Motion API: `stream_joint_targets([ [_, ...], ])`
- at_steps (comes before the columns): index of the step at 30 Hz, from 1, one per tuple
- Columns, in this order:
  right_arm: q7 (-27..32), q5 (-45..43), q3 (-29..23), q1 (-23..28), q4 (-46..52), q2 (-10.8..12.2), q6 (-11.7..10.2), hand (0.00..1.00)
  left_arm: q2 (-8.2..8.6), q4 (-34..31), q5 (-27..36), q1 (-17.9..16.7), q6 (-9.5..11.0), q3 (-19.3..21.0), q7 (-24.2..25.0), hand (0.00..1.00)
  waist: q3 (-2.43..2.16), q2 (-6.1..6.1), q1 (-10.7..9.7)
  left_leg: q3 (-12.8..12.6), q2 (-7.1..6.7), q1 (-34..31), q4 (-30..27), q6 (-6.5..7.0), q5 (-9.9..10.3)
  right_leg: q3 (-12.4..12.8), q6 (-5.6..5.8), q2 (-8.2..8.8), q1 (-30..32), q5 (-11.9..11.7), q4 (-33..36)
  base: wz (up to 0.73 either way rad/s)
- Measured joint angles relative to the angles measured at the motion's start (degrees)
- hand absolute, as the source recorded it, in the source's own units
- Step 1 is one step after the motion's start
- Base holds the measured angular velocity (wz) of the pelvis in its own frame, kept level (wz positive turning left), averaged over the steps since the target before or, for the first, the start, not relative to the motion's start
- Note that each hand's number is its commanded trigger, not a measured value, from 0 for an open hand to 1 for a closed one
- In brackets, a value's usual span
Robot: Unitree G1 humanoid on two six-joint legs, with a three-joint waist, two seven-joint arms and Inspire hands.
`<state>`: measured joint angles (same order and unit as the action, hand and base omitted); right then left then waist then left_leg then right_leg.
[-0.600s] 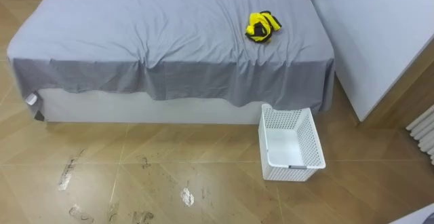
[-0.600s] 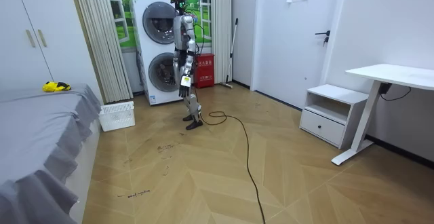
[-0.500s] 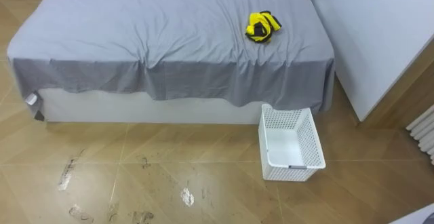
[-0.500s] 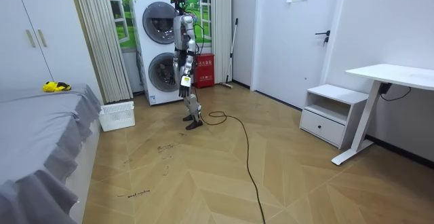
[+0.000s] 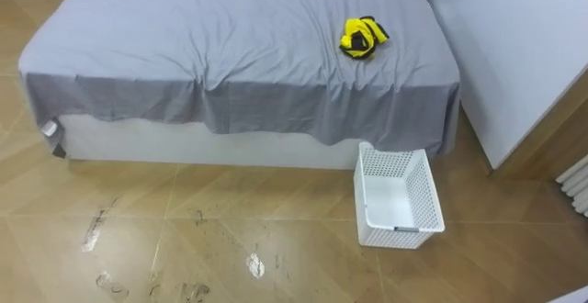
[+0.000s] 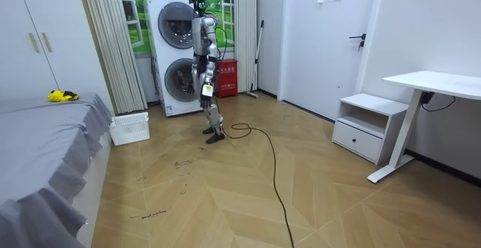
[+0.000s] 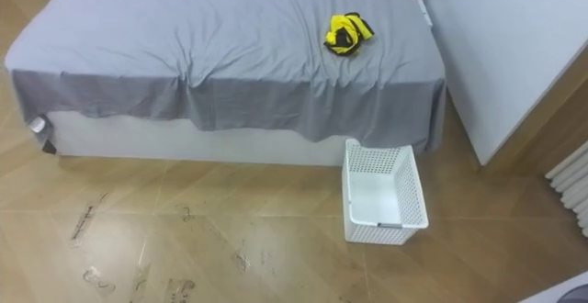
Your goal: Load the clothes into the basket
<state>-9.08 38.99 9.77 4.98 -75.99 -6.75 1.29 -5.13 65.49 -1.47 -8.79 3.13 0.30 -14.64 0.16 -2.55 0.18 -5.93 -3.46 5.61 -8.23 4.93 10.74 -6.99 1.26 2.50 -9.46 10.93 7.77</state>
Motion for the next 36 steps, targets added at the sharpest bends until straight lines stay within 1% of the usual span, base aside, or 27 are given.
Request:
stream_joint_targets([
  [1, -0.22, 0.78, -0.08, 0.07, -0.33, 0.11, 0.00, 0.00, -0.03, 0.68, 1.05, 0.13, 0.00, 0.18, 0.14, 0.00, 0.14, 0.12, 0.07, 0.01, 0.02, 0.04, -0.01, 0.00, 0.00, -0.25, 0.00, 0.00, -0.13, 0.00, 0.00, 0.00],
  [6, -0.60, 3.36, 0.10, 0.76, -0.11, 0.34, 0.04, 0.00, -0.02, 0.97, 4.41, -0.34, -0.04, 0.67, 0.18, 0.00, 0.18, 0.07, 0.27, -0.19, 0.23, -0.04, -0.44, -0.05, 0.21, -0.35, 0.00, -0.08, 0.15, 0.00, 0.07, -0.01],
  [9, -1.13, 3.69, 0.07, 0.68, -0.24, 0.33, 0.12, 0.00, -0.02, 0.91, 6.29, -0.71, -0.09, 1.47, 0.23, 0.00, 0.17, 0.26, 0.36, -0.49, 1.04, -1.40, -3.45, -0.34, 1.64, -0.57, -0.15, -0.63, 0.51, 0.09, 0.57, -0.02],
  [11, -1.13, 3.77, 0.12, 0.88, -0.35, 0.34, 0.42, 0.00, -0.19, 0.87, 7.34, -0.71, -0.23, 1.92, 0.34, 0.00, 0.18, 0.38, 0.45, -1.15, 2.45, -3.47, -8.95, -0.83, 4.45, -1.51, -1.15, -1.45, 1.03, 1.19, 2.22, -0.14],
  [13, -1.66, 3.76, 0.20, 0.62, -0.18, 0.49, 0.77, 0.00, -0.88, 0.88, 10.26, -0.81, -0.48, 1.92, 0.66, 0.00, 0.15, 0.66, 0.96, -1.52, 4.93, -7.30, -17.29, -1.96, 8.18, -2.12, -2.19, -3.07, 2.53, 3.56, 4.93, -0.18],
  [14, -1.70, 3.82, 0.19, 0.61, -0.17, 0.50, 0.74, 0.00, -1.00, 0.90, 11.23, -0.86, -0.70, 1.88, 0.69, 0.00, 0.15, 0.68, 0.86, -1.61, 5.33, -8.30, -19.20, -2.39, 8.66, -2.41, -2.56, -3.42, 2.83, 4.07, 5.36, 0.00],
  [16, -1.85, 4.77, 0.10, 0.61, 0.20, 0.50, 0.70, 0.00, -1.62, 0.50, 13.83, -0.78, -0.95, 1.78, 0.64, 0.00, 0.06, 0.84, -0.10, -2.26, 7.08, -12.39, -26.84, -3.19, 8.72, -2.44, -3.89, -4.22, 3.51, 5.54, 6.71, 0.21],
  [17, -1.82, 4.83, 0.13, 0.64, 0.48, 0.50, 0.68, 0.00, -1.70, 0.11, 14.32, -0.91, -1.13, 1.76, 0.63, 0.00, 0.08, 0.86, -0.10, -2.60, 7.46, -13.55, -29.31, -3.76, 8.28, -2.50, -4.11, -4.18, 3.60, 5.85, 7.16, 0.15],
  [18, -1.76, 5.16, 0.13, 0.82, 0.68, 0.39, 0.61, 0.00, -1.70, -0.54, 14.73, -1.61, -1.14, 1.49, 0.58, 0.00, 0.44, 0.06, 0.21, -2.44, 7.79, -17.24, -35.09, -4.01, 6.62, -1.66, -4.53, -3.86, 3.20, 6.45, 8.15, -0.11],
  [19, -1.60, 5.53, 0.20, 0.87, 0.66, -0.09, 0.74, 0.00, -1.31, -0.63, 14.95, -2.88, -1.14, 0.62, 0.57, 0.00, 0.48, -0.07, 0.39, -1.28, 5.92, -19.15, -32.88, -3.87, 6.65, -0.81, -4.40, -2.93, 2.79, 7.03, 8.66, -0.17],
  [20, -1.55, 5.54, 0.24, 0.92, 0.69, -0.42, 0.74, 0.00, -1.12, -0.55, 14.91, -3.30, -1.22, 0.01, 0.59, 0.00, 0.49, -0.06, 0.23, -1.07, 5.09, -20.35, -29.81, -3.94, 6.33, -0.78, -4.01, -2.32, 2.80, 7.52, 8.88, -0.14],
  [21, -1.46, 6.39, 0.27, 1.35, 0.61, -0.95, 0.80, 0.00, -0.96, -0.51, 15.75, -3.53, -1.31, -0.89, 0.65, 0.00, 0.52, 0.03, 0.36, -0.84, 3.67, -23.20, -22.45, -4.94, 4.12, -0.72, -3.27, -1.50, 3.06, 8.27, 9.00, -0.14],
  [22, -1.49, 7.13, 0.22, 2.06, 0.62, -1.16, 0.92, 0.00, -1.00, -0.46, 16.38, -3.87, -1.28, -0.98, 0.65, 0.00, 0.55, 0.31, 0.86, -0.74, 3.27, -25.21, -14.56, -5.35, 0.44, -0.20, -3.03, -1.26, 2.65, 8.93, 8.96, -0.45],
  [23, -1.46, 6.98, 0.09, 2.45, 0.68, -1.30, 1.24, 0.00, -1.02, -0.29, 16.71, -5.14, -1.21, -0.98, 0.67, 0.00, 0.47, 0.56, 1.55, -0.68, 3.79, -25.96, -9.35, -5.65, -3.73, 0.99, -2.90, -0.98, 1.91, 9.71, 8.98, -0.64],
  [24, -1.46, 6.86, 0.08, 2.50, 0.74, -1.38, 1.26, 0.00, -0.98, -0.24, 16.71, -5.95, -1.20, -0.92, 0.67, 0.00, 0.46, 0.57, 1.67, -0.50, 4.18, -25.89, -7.93, -5.60, -5.71, 1.29, -2.97, -0.54, 1.42, 10.11, 8.94, -0.74],
  [25, -1.48, 6.68, 0.08, 3.14, 1.26, -1.45, 1.26, 0.00, -0.96, -0.17, 16.61, -7.10, -1.24, -0.80, 0.76, 0.00, 0.23, 0.31, 1.30, -0.60, 3.96, -25.81, -7.83, -5.13, -9.37, 1.87, -2.68, 0.23, 0.45, 10.99, 8.57, -0.49],
  [26, -1.53, 6.68, -0.80, 3.47, 1.52, -1.83, 1.25, 0.00, -0.60, -0.11, 16.37, -7.26, -1.25, -0.51, 1.37, 0.00, 0.21, 0.26, 0.96, -1.30, 3.44, -26.41, -9.20, -3.12, -12.05, 2.30, -1.91, 1.02, -0.36, 11.77, 7.71, -0.34],
  [27, -1.53, 6.61, -1.21, 3.52, 1.52, -2.00, 1.38, 0.00, -0.46, -0.11, 16.22, -7.28, -1.22, -0.51, 1.78, 0.00, 0.08, 0.24, 1.00, -1.97, 3.10, -26.83, -10.25, -2.44, -12.52, 2.49, -1.32, 1.69, -0.54, 12.24, 7.48, -0.18],
  [28, -1.55, 6.18, -2.39, 4.31, 2.38, -2.02, 1.26, 0.00, -0.31, -0.11, 15.47, -7.51, -1.00, -0.43, 2.38, 0.00, -0.46, -0.38, 1.09, -3.27, 1.85, -27.52, -13.07, -0.29, -10.93, 2.67, -0.12, 3.29, -1.04, 13.10, 6.68, -0.13],
  [29, -1.60, 6.14, -2.76, 4.56, 2.56, -1.89, 1.23, 0.00, -0.36, -0.06, 15.28, -7.31, -0.76, -0.43, 2.64, 0.00, -0.25, -0.92, 1.01, -3.73, 0.91, -27.57, -14.27, 0.04, -9.59, 2.73, 0.62, 3.90, -1.80, 13.12, 6.14, -0.06],
  [30, -1.65, 6.13, -3.30, 5.20, 2.79, -1.69, 1.20, 0.00, -0.40, 0.01, 15.37, -6.90, -0.61, -0.55, 2.99, 0.00, -0.50, -2.06, 0.82, -4.71, -0.65, -27.86, -16.60, 0.86, -6.78, 3.57, 1.69, 5.70, -2.95, 13.35, 5.85, 0.00],
  [31, -1.55, 6.35, -4.12, 5.07, 3.03, -1.65, 1.06, 0.00, -0.12, -0.02, 15.45, -6.19, -0.58, -0.59, 3.33, 0.00, -0.47, -1.77, 0.88, -4.87, -1.42, -27.83, -19.13, 1.28, -3.72, 3.71, 1.77, 6.69, -3.01, 13.37, 8.75, 0.00],
  [32, -1.45, 6.38, -4.36, 5.22, 3.10, -1.55, 1.00, 0.00, -0.05, -0.01, 15.45, -5.88, -0.50, -0.59, 3.54, 0.00, -0.52, -1.52, 0.97, -4.87, -1.70, -27.24, -19.68, 1.63, -2.46, 3.63, 1.76, 7.11, -2.28, 13.34, 12.14, 0.06],
  [33, -1.37, 6.69, -4.43, 5.36, 3.18, -1.28, 0.99, 0.00, -0.21, -0.03, 15.44, -5.29, 0.00, -0.61, 3.64, 0.00, -0.29, -1.69, 0.92, -4.99, -2.57, -24.84, -19.62, 2.14, -0.72, 3.69, 2.68, 8.35, 0.36, 12.15, 21.51, 0.08],
  [34, -1.13, 8.10, -4.75, 5.10, 3.66, -1.30, 0.66, 0.00, -0.61, -0.02, 15.37, -4.57, 0.03, -1.42, 3.61, 0.00, -0.05, -1.68, 0.85, -5.05, -3.32, -21.66, -18.65, 2.91, 0.45, 3.87, 3.31, 9.50, 3.55, 7.54, 32.03, 0.05],
  [35, -0.82, 8.77, -4.52, 5.17, 5.05, -1.46, -0.08, 0.00, -1.03, -0.11, 15.37, -4.51, 0.07, -2.12, 3.60, 0.00, 0.19, -0.83, 1.07, -4.86, -3.62, -18.17, -17.12, 3.26, 1.51, 3.90, 2.82, 10.08, 6.48, -0.18, 40.09, 0.00],
  [36, -0.61, 8.83, -4.36, 5.04, 5.85, -1.49, -0.50, 0.00, -1.22, -0.23, 15.26, -4.34, 0.23, -2.33, 3.59, 0.00, 0.17, -0.49, 1.38, -4.59, -3.64, -16.46, -16.02, 3.38, 2.00, 3.78, 2.58, 10.30, 8.00, -4.95, 43.53, -0.06],
])
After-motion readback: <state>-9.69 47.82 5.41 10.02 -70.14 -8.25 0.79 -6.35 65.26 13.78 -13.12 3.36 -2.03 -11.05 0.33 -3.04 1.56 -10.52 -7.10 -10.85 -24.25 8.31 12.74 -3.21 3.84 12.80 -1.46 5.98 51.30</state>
